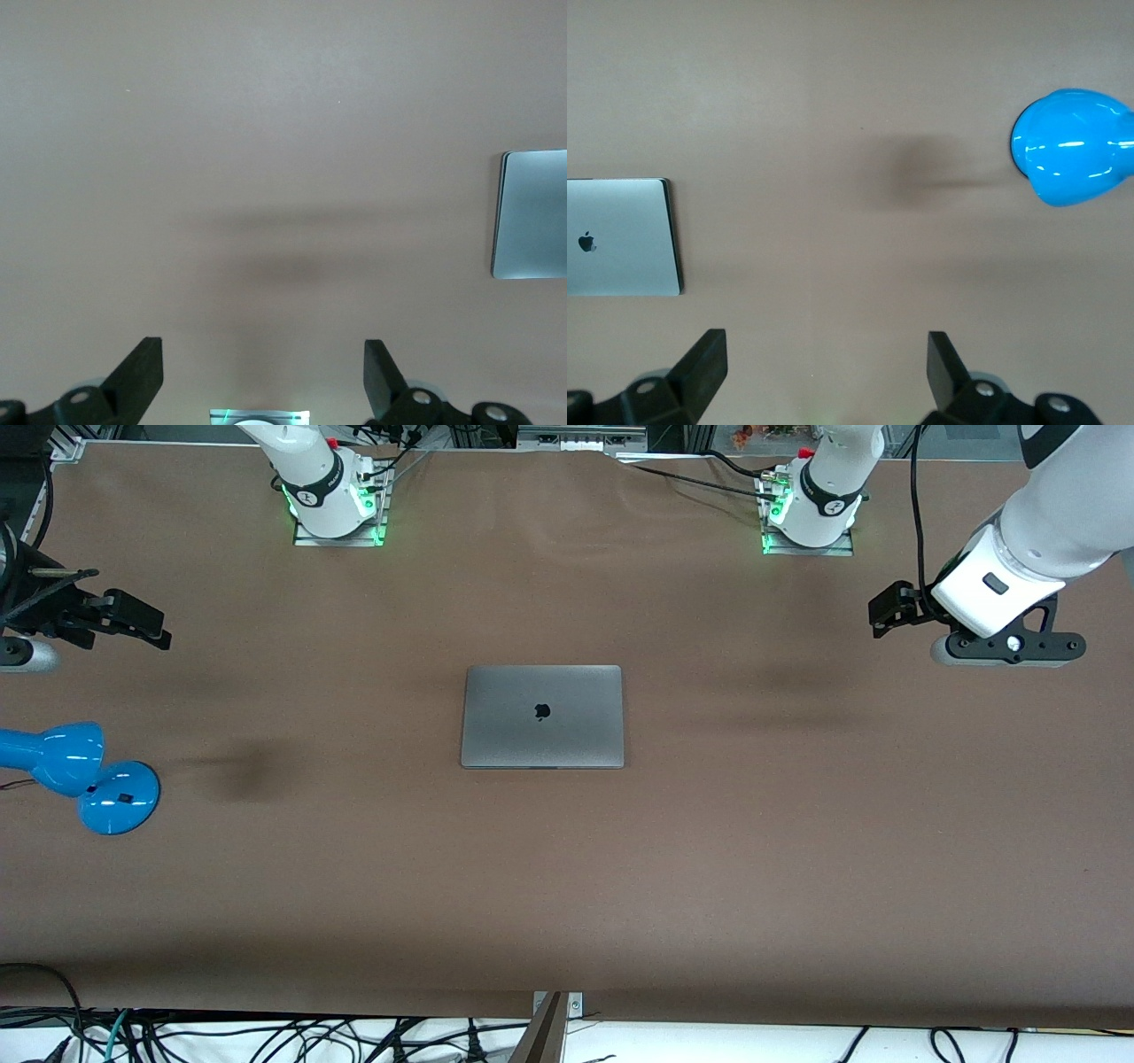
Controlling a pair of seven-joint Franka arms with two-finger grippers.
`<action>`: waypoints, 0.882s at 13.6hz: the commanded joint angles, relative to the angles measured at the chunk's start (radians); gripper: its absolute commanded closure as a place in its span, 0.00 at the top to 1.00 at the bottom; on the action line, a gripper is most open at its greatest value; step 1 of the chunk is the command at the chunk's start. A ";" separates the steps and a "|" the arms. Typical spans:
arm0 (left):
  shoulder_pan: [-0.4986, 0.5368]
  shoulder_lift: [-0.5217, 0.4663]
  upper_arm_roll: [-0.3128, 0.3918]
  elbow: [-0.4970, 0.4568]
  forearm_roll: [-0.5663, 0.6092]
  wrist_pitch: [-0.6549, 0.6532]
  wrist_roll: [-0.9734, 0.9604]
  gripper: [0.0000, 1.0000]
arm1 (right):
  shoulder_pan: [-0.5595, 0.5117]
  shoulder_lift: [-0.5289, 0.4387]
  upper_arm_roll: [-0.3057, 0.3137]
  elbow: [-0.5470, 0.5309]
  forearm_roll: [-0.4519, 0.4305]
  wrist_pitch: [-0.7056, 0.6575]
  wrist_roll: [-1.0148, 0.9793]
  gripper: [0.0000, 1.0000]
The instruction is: Close laptop with both arms from behind
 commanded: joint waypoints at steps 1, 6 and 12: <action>-0.157 -0.043 0.167 -0.019 -0.022 -0.012 0.029 1.00 | -0.010 -0.016 -0.001 -0.009 0.013 -0.014 -0.029 1.00; -0.442 -0.077 0.488 -0.051 -0.023 -0.012 0.046 1.00 | -0.010 -0.011 -0.001 -0.008 0.017 -0.011 -0.066 1.00; -0.539 -0.169 0.594 -0.150 -0.026 0.051 0.138 1.00 | -0.011 -0.002 -0.001 -0.008 0.013 0.003 -0.061 1.00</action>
